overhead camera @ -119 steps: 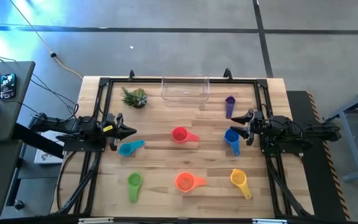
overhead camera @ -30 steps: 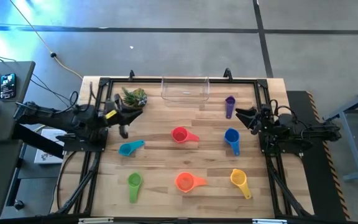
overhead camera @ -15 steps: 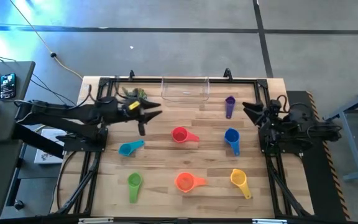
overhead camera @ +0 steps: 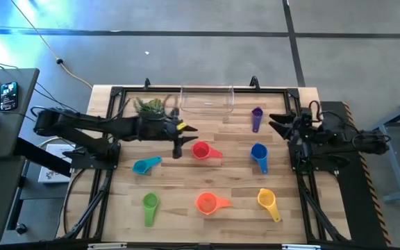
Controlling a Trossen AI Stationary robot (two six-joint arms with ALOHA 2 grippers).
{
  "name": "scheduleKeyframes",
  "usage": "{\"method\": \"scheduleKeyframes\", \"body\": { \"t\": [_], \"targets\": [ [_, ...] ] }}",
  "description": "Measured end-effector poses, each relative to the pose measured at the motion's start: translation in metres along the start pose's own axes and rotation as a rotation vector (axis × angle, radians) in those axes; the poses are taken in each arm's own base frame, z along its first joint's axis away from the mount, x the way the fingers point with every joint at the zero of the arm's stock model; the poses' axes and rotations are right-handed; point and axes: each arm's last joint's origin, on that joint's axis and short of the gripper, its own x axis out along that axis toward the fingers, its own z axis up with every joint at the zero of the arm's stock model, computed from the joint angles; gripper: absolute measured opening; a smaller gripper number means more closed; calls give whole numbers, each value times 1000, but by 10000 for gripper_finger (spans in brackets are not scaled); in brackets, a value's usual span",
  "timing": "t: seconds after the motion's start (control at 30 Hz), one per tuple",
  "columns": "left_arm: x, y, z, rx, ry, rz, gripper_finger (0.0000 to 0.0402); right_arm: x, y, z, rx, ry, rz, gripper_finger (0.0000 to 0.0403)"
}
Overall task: Nest measuring cups in basket
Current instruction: Stack the red measuring cup on the orange measuring cup
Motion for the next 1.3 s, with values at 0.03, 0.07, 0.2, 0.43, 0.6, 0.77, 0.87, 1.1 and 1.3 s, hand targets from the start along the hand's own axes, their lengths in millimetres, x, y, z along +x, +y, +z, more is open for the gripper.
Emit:
{"method": "scheduleKeyframes", "body": {
  "t": [0.03,0.07,0.2,0.43,0.6,0.77,0.87,1.1,1.3],
  "targets": [
    [5,-1,-2,5,37,-3,115,3,1,0,-11,30,-12,239],
    [9,-1,-3,9,68,-6,115,5,3,0,-19,59,-21,239],
    [23,-4,-9,27,139,-12,115,15,7,0,-63,167,-65,239],
    [37,-8,-28,148,262,-68,115,30,12,-5,-110,293,-96,239],
    [45,-12,-42,231,347,-121,115,35,12,-12,-116,349,-92,239],
    [54,-14,-54,297,394,-143,115,39,12,-15,-122,374,-95,239],
    [59,-15,-60,316,422,-152,115,39,12,-16,-123,378,-97,239],
    [72,-18,-77,342,483,-171,115,39,12,-16,-125,381,-99,239],
    [79,-24,-88,358,520,-192,115,39,12,-16,-125,382,-100,239]
  ]
}}
